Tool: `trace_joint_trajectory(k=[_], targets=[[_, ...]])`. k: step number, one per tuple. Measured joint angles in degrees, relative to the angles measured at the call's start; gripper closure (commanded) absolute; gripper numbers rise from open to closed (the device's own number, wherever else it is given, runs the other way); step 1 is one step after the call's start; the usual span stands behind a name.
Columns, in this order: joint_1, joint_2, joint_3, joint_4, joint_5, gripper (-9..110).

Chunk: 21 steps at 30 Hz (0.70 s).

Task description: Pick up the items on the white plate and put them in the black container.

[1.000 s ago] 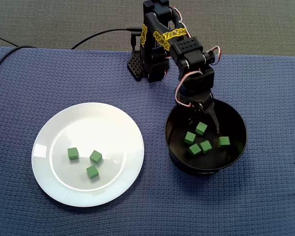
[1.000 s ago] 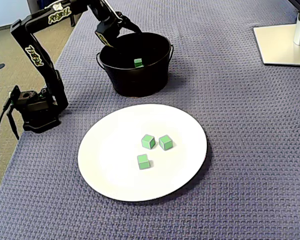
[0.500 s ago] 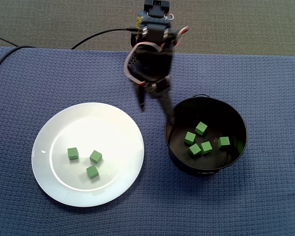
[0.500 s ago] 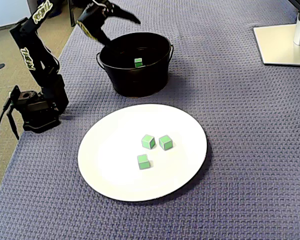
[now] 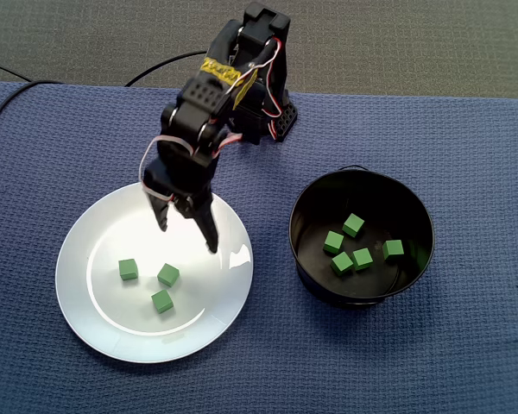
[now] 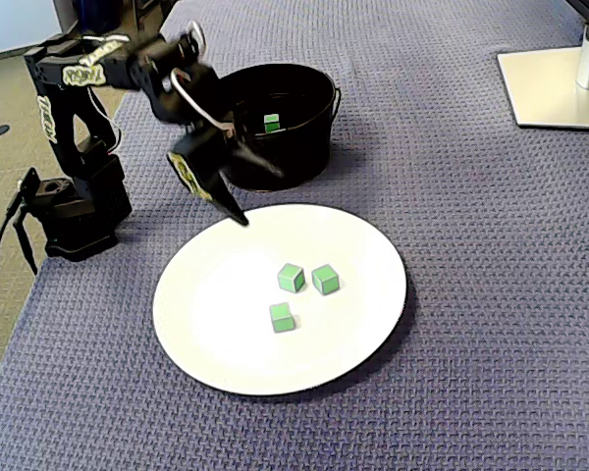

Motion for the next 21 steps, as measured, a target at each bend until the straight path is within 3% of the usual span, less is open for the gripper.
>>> trace_joint_trajectory(k=[6, 21], targets=[[1.5, -5.7, 1.4, -8.7, -1.2, 66], [2.6, -19.1, -2.4, -13.2, -2.3, 66]])
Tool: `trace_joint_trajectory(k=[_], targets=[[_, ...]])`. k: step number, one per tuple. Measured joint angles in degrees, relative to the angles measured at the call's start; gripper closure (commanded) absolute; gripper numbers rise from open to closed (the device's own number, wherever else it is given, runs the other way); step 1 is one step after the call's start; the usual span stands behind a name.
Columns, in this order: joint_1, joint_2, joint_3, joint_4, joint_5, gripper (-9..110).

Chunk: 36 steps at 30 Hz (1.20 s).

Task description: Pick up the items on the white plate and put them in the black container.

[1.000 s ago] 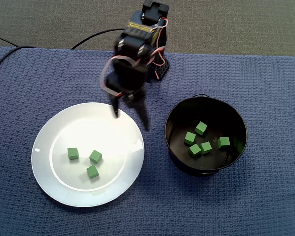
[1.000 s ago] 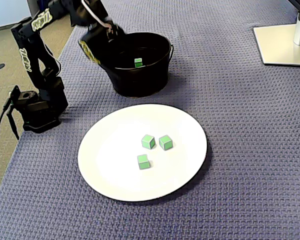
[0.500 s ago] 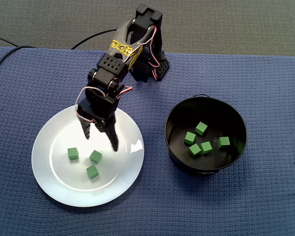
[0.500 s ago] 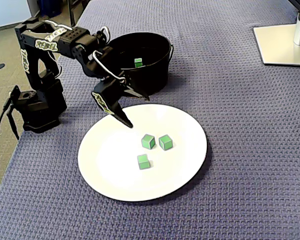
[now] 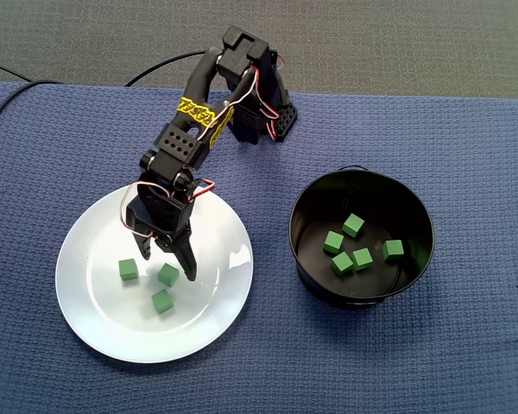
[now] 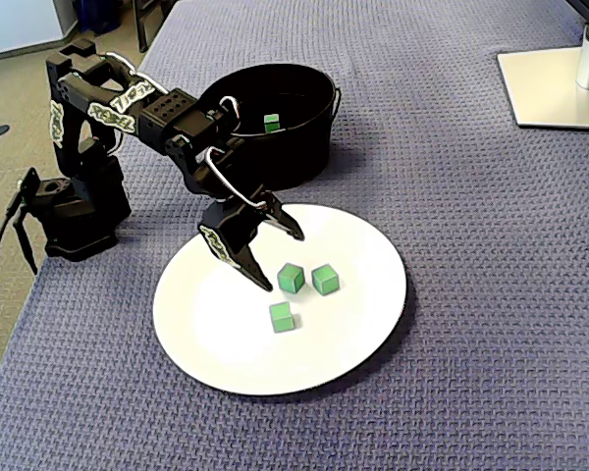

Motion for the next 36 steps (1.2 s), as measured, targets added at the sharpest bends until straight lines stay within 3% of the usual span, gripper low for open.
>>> trace_joint_trajectory(k=[25, 29, 32, 36], targets=[[0.4, -3.3, 4.0, -10.9, -2.7, 67], [0.6, -3.3, 5.5, -13.2, -3.3, 77], [0.5, -3.3, 5.9, -14.0, -3.7, 101], [0.3, -3.3, 5.9, -14.2, -3.2, 102]])
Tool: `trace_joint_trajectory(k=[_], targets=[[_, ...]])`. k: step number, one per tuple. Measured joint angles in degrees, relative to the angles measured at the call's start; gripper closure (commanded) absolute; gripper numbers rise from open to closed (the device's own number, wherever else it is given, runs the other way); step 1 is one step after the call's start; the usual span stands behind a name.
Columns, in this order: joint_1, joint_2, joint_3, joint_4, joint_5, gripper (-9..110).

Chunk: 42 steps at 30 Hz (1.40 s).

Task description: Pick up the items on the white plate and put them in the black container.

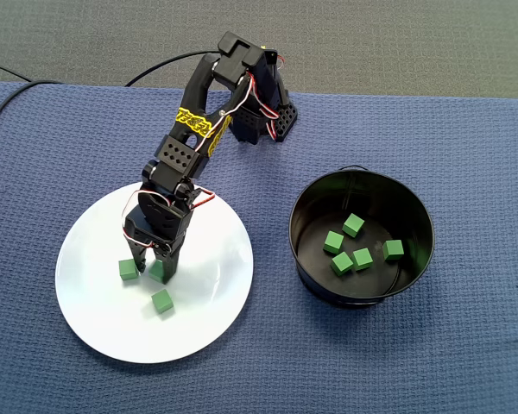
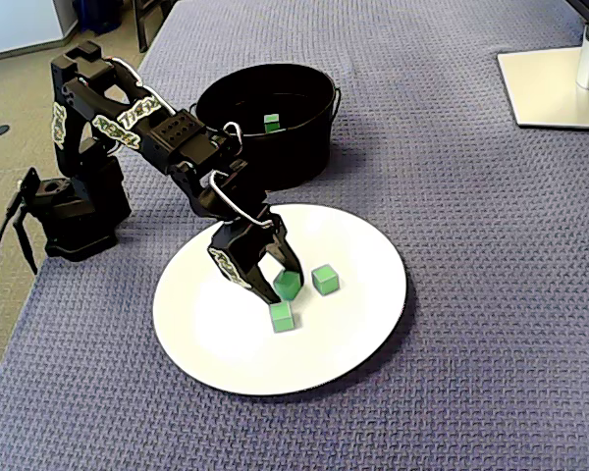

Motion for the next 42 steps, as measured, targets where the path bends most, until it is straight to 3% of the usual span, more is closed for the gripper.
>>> trace_joint_trajectory(k=[9, 12, 24, 28, 32, 36, 42], targets=[[0.2, 0.2, 0.9, -0.6, 0.6, 102], [0.1, 0.8, -0.8, 4.1, 4.2, 102], [-1.1, 16.1, -40.1, 40.2, 39.6, 102], [-7.6, 22.9, -52.4, 45.8, 57.2, 102], [-16.7, 30.3, -54.5, 51.0, 74.0, 102], [-30.9, 37.5, -48.6, 51.2, 84.6, 102], [-46.9, 43.3, -27.4, 41.0, 97.0, 102]])
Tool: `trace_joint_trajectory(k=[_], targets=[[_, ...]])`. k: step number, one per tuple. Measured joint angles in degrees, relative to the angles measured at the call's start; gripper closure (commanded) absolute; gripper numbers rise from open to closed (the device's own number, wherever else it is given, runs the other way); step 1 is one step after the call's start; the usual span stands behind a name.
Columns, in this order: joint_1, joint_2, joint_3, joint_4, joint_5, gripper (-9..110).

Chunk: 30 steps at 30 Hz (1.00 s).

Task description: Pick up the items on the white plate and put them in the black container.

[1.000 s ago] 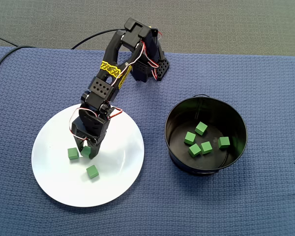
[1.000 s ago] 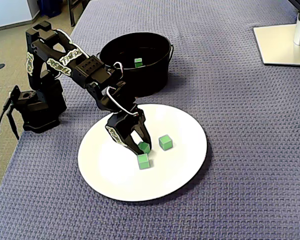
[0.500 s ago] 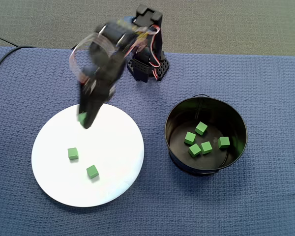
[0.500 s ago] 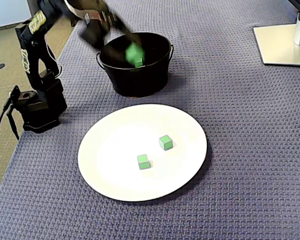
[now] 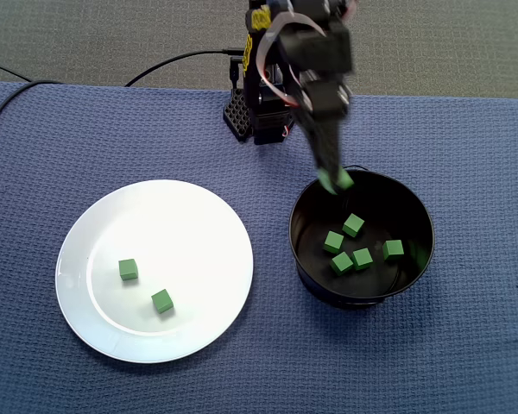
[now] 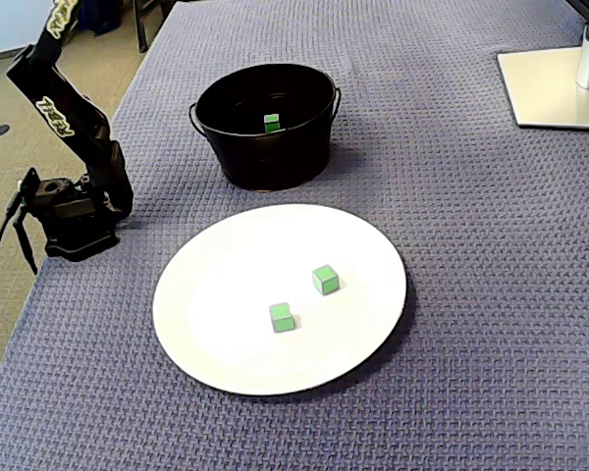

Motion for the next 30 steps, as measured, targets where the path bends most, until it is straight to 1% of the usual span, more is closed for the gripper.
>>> trace_joint_trajectory(k=[2, 4, 9, 13, 14, 16, 19, 21, 24, 27, 30], targets=[[-4.1, 0.1, 8.4, -3.7, 1.5, 102], [-5.9, -0.1, 16.4, -7.2, 2.1, 102], [-6.2, -2.5, 33.7, -18.1, 3.2, 102], [-6.3, -4.3, 42.2, -23.4, 2.5, 101], [-6.4, -4.4, 43.9, -24.8, 2.0, 96], [-6.7, -4.6, 46.6, -27.0, 0.1, 72], [-7.4, -4.6, 48.1, -27.9, -1.4, 57], [-7.6, -4.5, 48.0, -27.3, -1.6, 52], [-7.5, -4.5, 45.1, -23.3, -1.6, 49], [-7.4, -4.5, 38.3, -16.6, -2.5, 47], [-5.0, -4.2, 29.0, -9.1, -4.7, 44]])
